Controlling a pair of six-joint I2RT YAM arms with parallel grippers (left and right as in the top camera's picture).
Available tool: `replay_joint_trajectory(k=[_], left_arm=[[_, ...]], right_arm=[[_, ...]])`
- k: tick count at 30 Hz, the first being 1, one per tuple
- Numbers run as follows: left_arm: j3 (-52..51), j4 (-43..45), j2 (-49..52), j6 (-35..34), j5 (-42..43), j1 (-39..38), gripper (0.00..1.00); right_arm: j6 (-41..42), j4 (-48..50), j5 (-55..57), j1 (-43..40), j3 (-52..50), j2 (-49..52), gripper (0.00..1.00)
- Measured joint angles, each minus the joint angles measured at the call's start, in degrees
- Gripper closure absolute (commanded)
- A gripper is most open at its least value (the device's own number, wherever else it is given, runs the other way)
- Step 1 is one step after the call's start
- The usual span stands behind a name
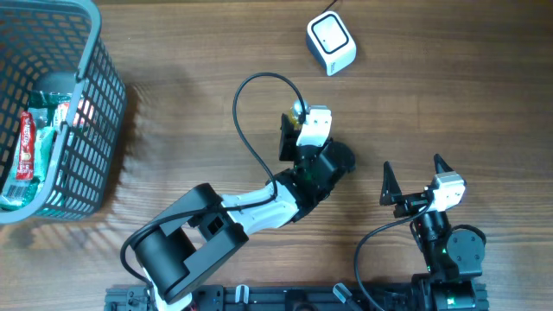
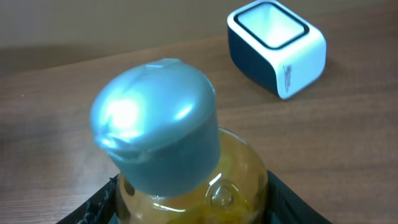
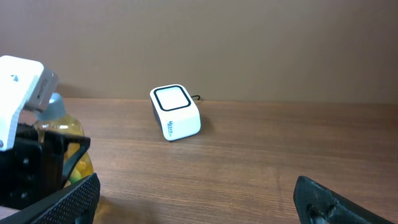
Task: Scan the item barcode
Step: 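Set the yellow bottle upright on the table with the left gripper, then move the left gripper back into the grey basket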
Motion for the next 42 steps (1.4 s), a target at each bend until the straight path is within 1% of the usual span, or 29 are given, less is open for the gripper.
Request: replay_joint_trajectory(k=[2, 4, 5, 7, 8, 12, 16, 18, 20, 23, 25, 29, 31, 32, 34, 35, 37, 40, 42], left_arm=[[-0.59, -0.04, 0.0, 0.0, 0.72, 0.0, 0.37], [-0.66, 0.15, 0.0, 0.37, 0.7, 0.0, 0.34], [-0.66, 0.24, 0.0, 0.26, 0.7, 0.0, 0.3], [-0.66, 0.35, 0.0, 0.22, 0.74, 0.0, 0.2], [-0.66, 0.35, 0.0, 0.17, 0.72, 0.0, 0.11], [-0.66, 0.72, 0.0, 0.39, 0.61, 0.0, 0.04], [-0.7, 3.26, -0.63, 0.96, -1.77, 0.0, 0.03], [-0.72, 3.41, -2.8, 2.43, -2.8, 0.0, 0.02], [-0.72, 3.45, -6.51, 4.42, -3.54, 0.0, 0.0], [-0.74, 3.61, -16.17, 8.85, -3.91, 0.0, 0.01], [-0.74, 3.45, -22.25, 11.3, -4.35, 0.0, 0.03], [-0.72, 0.92, -33.24, 17.03, -4.52, 0.0, 0.12], [-0.72, 0.76, -38.34, 20.96, -4.52, 0.02, 0.14], [-0.74, 0.94, -40.65, 23.54, -4.28, 0.24, 0.17], [-0.76, 3.65, -45.16, 28.37, -3.48, 1.9, 0.17], [-0.7, 4.76, -47.39, 30.86, -3.23, 3.69, 0.19], [-0.22, 4.76, -50.12, 33.33, -3.21, 7.37, 0.2], [3.13, 0.76, -52.52, 36.04, -3.21, 14.12, 0.19], [7.5, -3.58, -52.78, 37.33, -3.13, 19.19, 0.18]], right_arm=[[0.0, 0.0, 0.0, 0.0, 0.0, 0.0, 0.0], [0.0, 0.0, 0.0, 0.0, 0.0, 0.0, 0.0], [0.0, 0.0, 0.0, 0.0, 0.0, 0.0, 0.0], [0.0, 0.0, 0.0, 0.0, 0.0, 0.0, 0.0], [0.0, 0.0, 0.0, 0.0, 0.0, 0.0, 0.0], [0.0, 0.0, 0.0, 0.0, 0.0, 0.0, 0.0], [0.0, 0.0, 0.0, 0.0, 0.0, 0.0, 0.0], [0.0, 0.0, 0.0, 0.0, 0.0, 0.0, 0.0], [0.0, 0.0, 0.0, 0.0, 0.0, 0.0, 0.0], [0.0, 0.0, 0.0, 0.0, 0.0, 0.0, 0.0], [0.0, 0.0, 0.0, 0.0, 0.0, 0.0, 0.0], [0.0, 0.0, 0.0, 0.0, 0.0, 0.0, 0.0], [0.0, 0.0, 0.0, 0.0, 0.0, 0.0, 0.0], [0.0, 0.0, 0.0, 0.0, 0.0, 0.0, 0.0], [0.0, 0.0, 0.0, 0.0, 0.0, 0.0, 0.0], [0.0, 0.0, 0.0, 0.0, 0.0, 0.0, 0.0], [0.0, 0.0, 0.0, 0.0, 0.0, 0.0, 0.0], [0.0, 0.0, 0.0, 0.0, 0.0, 0.0, 0.0], [0.0, 0.0, 0.0, 0.0, 0.0, 0.0, 0.0]])
